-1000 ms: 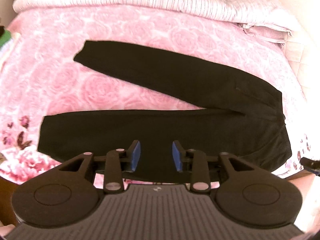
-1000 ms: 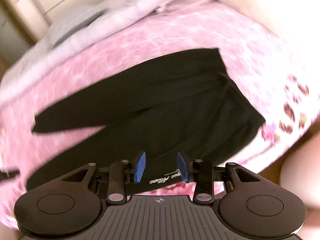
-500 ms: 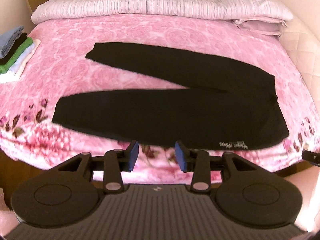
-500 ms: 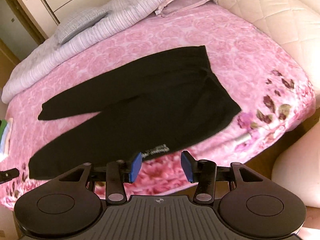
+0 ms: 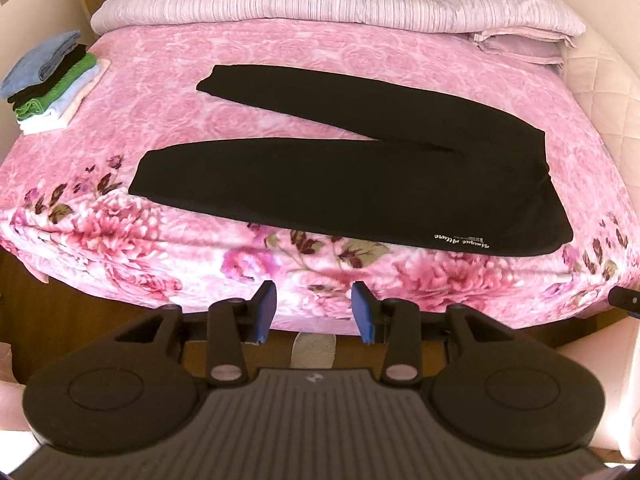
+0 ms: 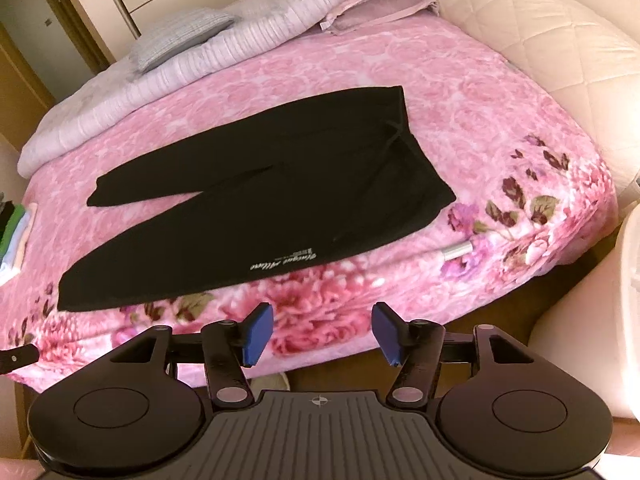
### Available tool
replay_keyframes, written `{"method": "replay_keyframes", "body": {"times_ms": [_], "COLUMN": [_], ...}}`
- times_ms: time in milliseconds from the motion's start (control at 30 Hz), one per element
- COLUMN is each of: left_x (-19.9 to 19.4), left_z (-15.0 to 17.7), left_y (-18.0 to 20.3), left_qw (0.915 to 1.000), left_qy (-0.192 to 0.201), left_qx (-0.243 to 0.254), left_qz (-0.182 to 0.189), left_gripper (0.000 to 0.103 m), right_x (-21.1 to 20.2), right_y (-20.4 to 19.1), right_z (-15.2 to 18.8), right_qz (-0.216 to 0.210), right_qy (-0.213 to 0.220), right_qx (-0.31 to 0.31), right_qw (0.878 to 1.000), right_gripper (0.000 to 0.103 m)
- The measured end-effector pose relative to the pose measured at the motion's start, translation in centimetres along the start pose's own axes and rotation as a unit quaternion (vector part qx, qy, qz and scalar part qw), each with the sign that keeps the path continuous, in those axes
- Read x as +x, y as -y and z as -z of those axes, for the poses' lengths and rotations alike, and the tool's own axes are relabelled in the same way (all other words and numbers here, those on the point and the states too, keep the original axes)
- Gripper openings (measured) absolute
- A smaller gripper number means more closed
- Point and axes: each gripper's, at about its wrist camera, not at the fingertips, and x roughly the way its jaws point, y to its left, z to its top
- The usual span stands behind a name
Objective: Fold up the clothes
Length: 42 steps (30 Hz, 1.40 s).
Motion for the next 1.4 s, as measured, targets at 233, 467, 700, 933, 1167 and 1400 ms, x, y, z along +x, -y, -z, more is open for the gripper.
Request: {"method": "replay_keyframes", "body": {"times_ms": [233,467,700,933,1167,1400], "left_x": [-1.2,-1.5,-1.7,-1.7,-1.5,-1.2], "left_z": [1.0,1.7,1.8,2.1,2.7,2.7], "left_y": [0.0,-1.5,-3.6,-4.2,-4.8,-4.0], "left_qw": [1.0000,0.9999,0.9994,0.9990,0.9978,0.9972], "left_qy": [0.003,0.001,0.000,-0.001,-0.007,-0.014], "left_qx": [0.008,0.001,-0.018,-0.021,-0.034,-0.038], "left_qz": [-0.003,-0.015,-0.029,-0.041,-0.056,-0.063], "left_gripper": [0.037,0.037,0.037,0.037,0.037,0.037], "right_x": [-1.4,-1.7,-1.6,-1.4,-0.8,-0.3], "right_y": [-0.3,-1.9,-4.8,-6.2,-6.3,-5.4], "right_z": [0.9,1.0,0.7,0.6,0.3,-0.1], "right_qz": [0.036,0.052,0.047,0.041,0.027,0.023], "right_qy": [0.002,0.003,0.013,0.022,0.013,0.006], "right_qx": [-0.010,-0.045,-0.095,-0.122,-0.130,-0.123], "right_qw": [0.999,0.998,0.994,0.991,0.991,0.992], "right_gripper": [0.059,0.059,0.059,0.059,0.059,0.059]}}
